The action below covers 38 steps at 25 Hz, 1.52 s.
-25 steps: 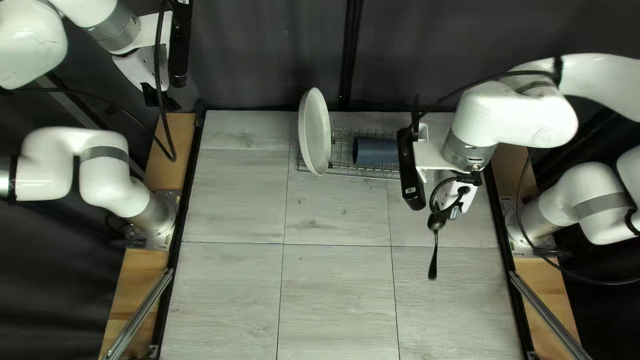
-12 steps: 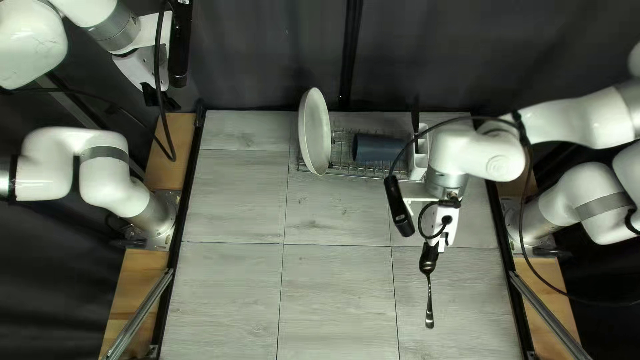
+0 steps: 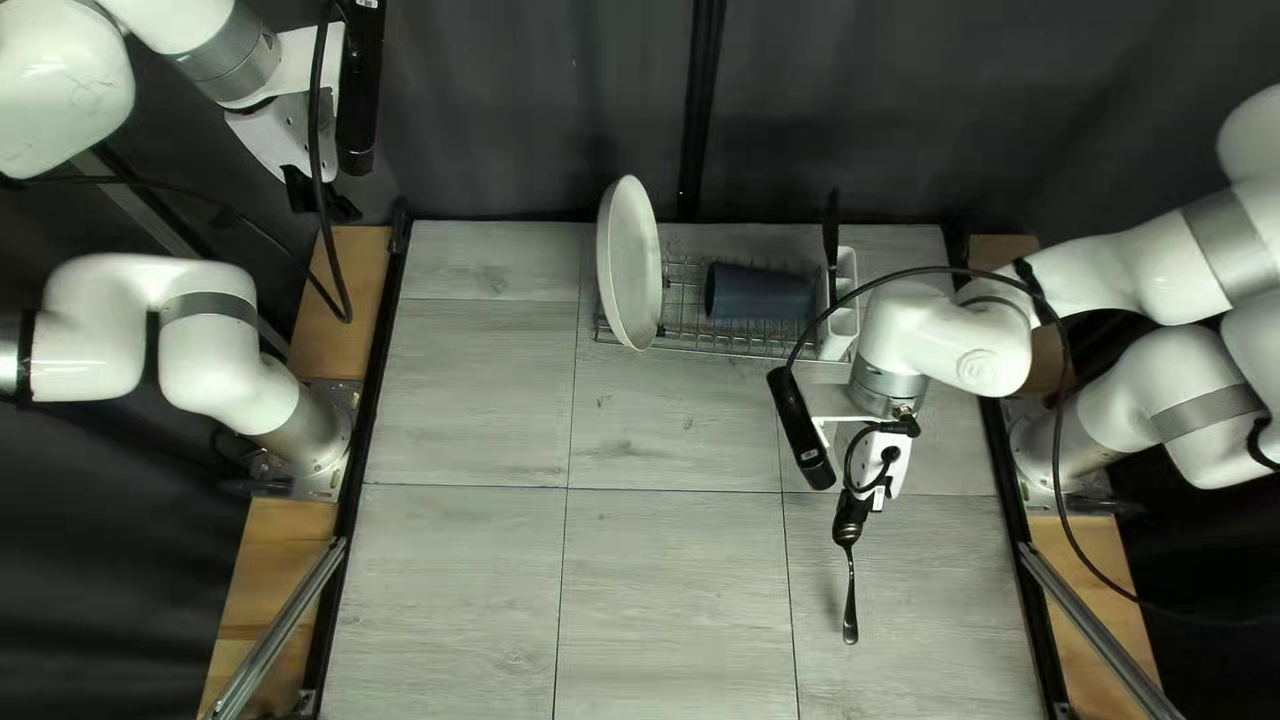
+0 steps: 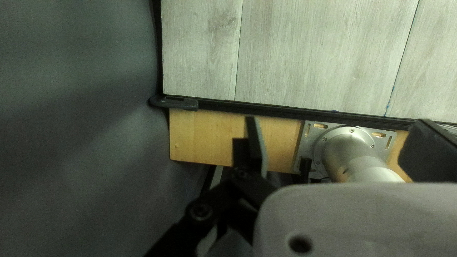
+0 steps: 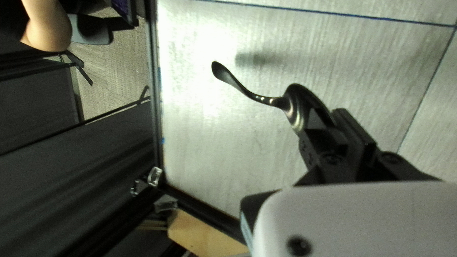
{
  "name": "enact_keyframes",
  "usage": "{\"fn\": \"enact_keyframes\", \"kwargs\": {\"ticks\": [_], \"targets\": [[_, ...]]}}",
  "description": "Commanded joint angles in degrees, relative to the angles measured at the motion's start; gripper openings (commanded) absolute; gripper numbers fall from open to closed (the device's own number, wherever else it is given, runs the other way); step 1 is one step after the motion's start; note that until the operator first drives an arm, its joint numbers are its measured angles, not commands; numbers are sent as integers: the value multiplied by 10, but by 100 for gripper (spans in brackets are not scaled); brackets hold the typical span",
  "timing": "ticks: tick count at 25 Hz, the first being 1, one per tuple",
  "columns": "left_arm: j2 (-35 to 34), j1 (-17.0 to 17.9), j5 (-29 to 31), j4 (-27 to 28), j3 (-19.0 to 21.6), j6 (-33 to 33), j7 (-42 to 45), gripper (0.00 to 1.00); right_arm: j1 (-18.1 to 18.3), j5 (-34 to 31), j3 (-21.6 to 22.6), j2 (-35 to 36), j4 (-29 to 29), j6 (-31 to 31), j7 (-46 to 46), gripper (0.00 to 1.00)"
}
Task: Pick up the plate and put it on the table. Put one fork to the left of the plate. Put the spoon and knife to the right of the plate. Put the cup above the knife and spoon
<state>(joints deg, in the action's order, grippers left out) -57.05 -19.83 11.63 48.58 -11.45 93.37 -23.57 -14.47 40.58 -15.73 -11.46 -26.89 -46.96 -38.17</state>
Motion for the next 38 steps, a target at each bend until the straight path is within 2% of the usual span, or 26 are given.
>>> {"fn": "enact_keyframes", "kwargs": {"ticks": [1, 2, 3, 4, 6, 14, 17, 20, 23, 35, 37, 38], "targets": [[0, 0, 0, 0, 0, 0, 0, 100, 3, -2, -6, 10, 3, 6, -20, 0], [0, 0, 0, 0, 0, 0, 0, 100, 4, -3, -6, 10, 3, 6, -22, 0], [0, 0, 0, 0, 0, 0, 0, 100, 4, -6, -5, 11, 4, 10, -24, 10], [0, 0, 0, 0, 0, 0, 0, 100, 4, -11, -5, 12, 3, 10, -24, 49], [0, 0, 0, 0, 0, 0, 0, 100, 5, -19, -4, 14, 6, 20, -26, 100], [0, 0, 0, 0, 0, 0, 0, 100, 18, -68, 6, 16, 46, 114, 3, 100], [0, 0, 0, 0, 0, 0, 0, 100, 37, -129, 27, -15, 63, 129, 66, 100], [0, 0, 0, 0, 0, 0, 0, 100, 99, -242, 88, -116, 68, 69, 188, 100], [0, 0, 0, 0, 0, 0, 0, 100, 143, -307, 121, -188, 36, -23, 256, 100], [0, 0, 0, 0, 0, 0, 0, 100, 147, -313, 123, -194, 29, -35, 261, 100], [0, 0, 0, 0, 0, 0, 0, 100, 165, -340, 111, -206, 18, -61, 245, 100], [0, 0, 0, 0, 0, 0, 0, 100, 184, -359, 90, -210, 1, -84, 221, 100]]}}
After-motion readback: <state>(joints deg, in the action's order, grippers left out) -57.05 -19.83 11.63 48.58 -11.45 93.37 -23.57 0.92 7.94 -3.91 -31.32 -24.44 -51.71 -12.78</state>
